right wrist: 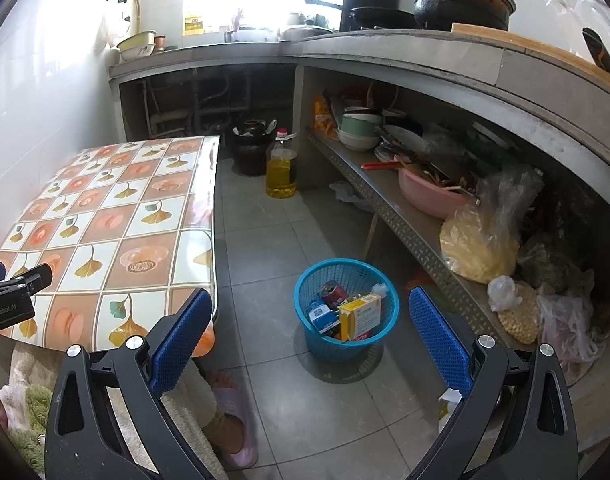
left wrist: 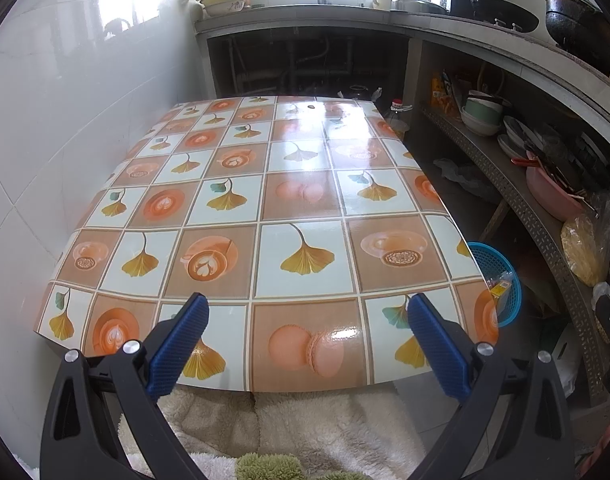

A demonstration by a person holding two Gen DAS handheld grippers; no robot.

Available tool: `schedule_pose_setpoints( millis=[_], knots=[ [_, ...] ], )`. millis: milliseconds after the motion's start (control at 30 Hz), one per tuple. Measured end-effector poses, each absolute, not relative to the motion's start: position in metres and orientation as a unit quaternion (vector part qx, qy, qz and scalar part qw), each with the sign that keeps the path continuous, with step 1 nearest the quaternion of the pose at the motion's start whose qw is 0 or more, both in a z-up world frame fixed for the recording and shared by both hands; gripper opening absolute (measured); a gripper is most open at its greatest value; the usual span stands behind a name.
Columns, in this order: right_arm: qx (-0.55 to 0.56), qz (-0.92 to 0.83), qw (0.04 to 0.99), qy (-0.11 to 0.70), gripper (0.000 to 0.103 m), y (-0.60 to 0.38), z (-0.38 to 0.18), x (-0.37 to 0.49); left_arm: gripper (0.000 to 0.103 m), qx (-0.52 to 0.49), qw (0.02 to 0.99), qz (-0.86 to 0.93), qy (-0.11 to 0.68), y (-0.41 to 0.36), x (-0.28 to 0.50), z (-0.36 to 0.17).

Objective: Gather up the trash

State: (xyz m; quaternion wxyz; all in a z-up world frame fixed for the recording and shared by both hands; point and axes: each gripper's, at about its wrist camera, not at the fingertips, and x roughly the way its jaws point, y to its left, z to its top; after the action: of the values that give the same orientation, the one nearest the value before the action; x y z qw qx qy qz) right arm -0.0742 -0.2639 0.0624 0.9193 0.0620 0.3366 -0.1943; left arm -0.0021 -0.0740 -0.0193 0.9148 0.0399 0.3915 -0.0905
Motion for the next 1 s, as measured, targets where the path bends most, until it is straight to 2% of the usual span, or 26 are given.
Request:
schedule_pose_setpoints(
  millis=[1000],
  knots=[
    [0.062,-0.193,0.919,0.337,0.095,-0.2634,0.0623,-0.0735,0.097,0.042,0.913,-0.09,0.396,-0.0739,-0.0045,-0.026]
  ],
)
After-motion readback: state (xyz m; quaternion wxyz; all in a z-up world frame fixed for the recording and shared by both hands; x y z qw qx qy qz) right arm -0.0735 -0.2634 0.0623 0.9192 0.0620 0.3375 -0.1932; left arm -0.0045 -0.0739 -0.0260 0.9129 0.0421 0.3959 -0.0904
